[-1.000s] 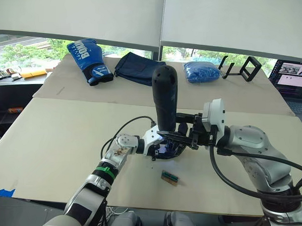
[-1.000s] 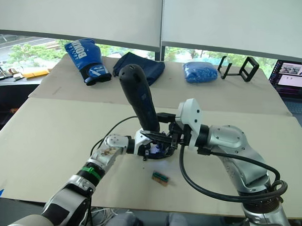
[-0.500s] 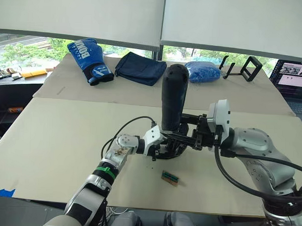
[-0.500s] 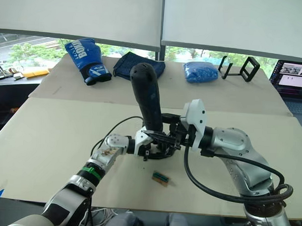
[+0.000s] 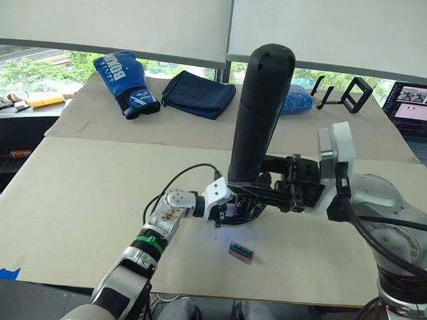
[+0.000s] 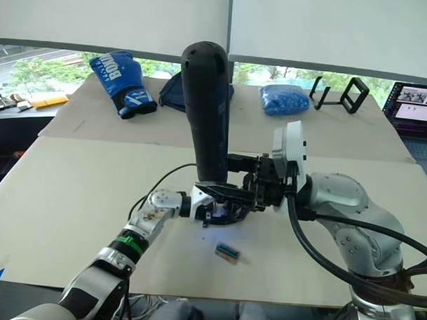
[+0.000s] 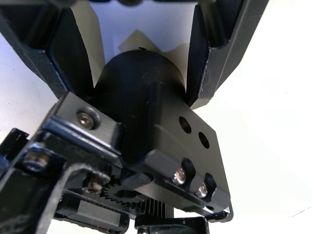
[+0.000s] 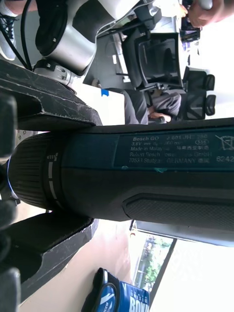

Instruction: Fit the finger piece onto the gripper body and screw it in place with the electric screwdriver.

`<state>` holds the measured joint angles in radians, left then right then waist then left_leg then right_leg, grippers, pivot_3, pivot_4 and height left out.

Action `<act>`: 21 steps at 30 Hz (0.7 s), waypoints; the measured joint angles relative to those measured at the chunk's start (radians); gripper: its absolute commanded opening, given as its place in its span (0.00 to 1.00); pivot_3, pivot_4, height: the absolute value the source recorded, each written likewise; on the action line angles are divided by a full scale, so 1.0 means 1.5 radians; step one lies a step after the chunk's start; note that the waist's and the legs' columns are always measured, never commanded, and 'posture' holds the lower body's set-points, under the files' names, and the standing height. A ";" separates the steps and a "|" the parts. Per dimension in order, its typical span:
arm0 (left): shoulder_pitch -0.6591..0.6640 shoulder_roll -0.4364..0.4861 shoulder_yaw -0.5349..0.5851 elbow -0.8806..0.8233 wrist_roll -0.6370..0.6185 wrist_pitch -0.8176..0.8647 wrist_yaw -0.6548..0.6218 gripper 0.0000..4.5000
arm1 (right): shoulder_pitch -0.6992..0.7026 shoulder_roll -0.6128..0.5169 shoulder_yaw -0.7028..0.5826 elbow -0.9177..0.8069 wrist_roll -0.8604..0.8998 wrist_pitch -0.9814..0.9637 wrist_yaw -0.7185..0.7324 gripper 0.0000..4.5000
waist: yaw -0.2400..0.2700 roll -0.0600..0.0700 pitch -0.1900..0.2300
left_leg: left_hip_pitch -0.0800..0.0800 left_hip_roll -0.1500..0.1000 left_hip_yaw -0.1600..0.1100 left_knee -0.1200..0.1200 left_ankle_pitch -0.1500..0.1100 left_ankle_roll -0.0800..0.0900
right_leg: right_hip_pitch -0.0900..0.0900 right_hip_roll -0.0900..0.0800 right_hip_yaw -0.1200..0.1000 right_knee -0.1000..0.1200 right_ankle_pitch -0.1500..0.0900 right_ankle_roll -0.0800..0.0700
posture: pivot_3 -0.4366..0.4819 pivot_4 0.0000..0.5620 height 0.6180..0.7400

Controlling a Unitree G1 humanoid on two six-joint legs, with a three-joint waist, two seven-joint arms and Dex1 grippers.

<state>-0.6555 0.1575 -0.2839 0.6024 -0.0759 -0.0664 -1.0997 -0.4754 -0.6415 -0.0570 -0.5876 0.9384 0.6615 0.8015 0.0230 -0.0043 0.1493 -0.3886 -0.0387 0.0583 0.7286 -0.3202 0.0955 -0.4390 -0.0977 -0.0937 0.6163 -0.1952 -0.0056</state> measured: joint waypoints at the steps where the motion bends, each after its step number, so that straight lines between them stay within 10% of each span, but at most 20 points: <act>1: 0.000 0.001 0.000 -0.001 0.000 0.001 0.000 0.62 | 0.000 -0.003 -0.004 0.000 0.030 0.019 -0.010 0.42 | 0.000 0.000 0.000 | 0.000 0.000 0.000 0.000 0.000 0.000 | 0.000 0.000 0.000 0.000 0.000 0.000 | 0.48 0.27 1.00; 5: 0.006 0.037 0.013 -0.036 -0.009 0.039 -0.006 1.00 | 0.023 -0.069 -0.044 -0.001 0.196 0.111 -0.056 0.42 | -0.002 0.000 0.000 | 0.000 0.000 0.000 0.000 0.000 0.000 | 0.000 0.000 0.000 -0.001 0.000 0.000 | 0.48 0.27 1.00; 16: 0.097 0.308 0.101 -0.430 -0.242 0.312 -0.192 1.00 | 0.177 -0.352 -0.159 0.193 0.549 0.296 -0.287 0.42 | -0.002 0.002 0.001 | 0.001 0.000 0.000 -0.001 0.000 0.000 | 0.002 -0.002 -0.001 -0.003 0.000 0.000 | 0.48 0.27 1.00; 21: 0.039 0.455 0.158 -0.495 -0.341 0.431 -0.266 1.00 | 0.162 -0.475 -0.100 0.394 0.429 0.410 -0.284 0.42 | -0.006 0.003 0.002 | 0.001 0.001 0.000 0.000 0.000 0.000 | 0.003 0.000 -0.002 -0.004 0.000 0.000 | 0.48 0.27 1.00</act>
<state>-0.5969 0.8394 -0.0475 -0.1408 -0.5879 0.5806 -1.4981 -0.2327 -1.3536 -0.2063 0.0038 1.5825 1.2763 0.3755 0.0138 -0.0003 0.1518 -0.3876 -0.0370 0.0583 0.7282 -0.3200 0.0950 -0.4352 -0.0973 -0.0961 0.6110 -0.1949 -0.0062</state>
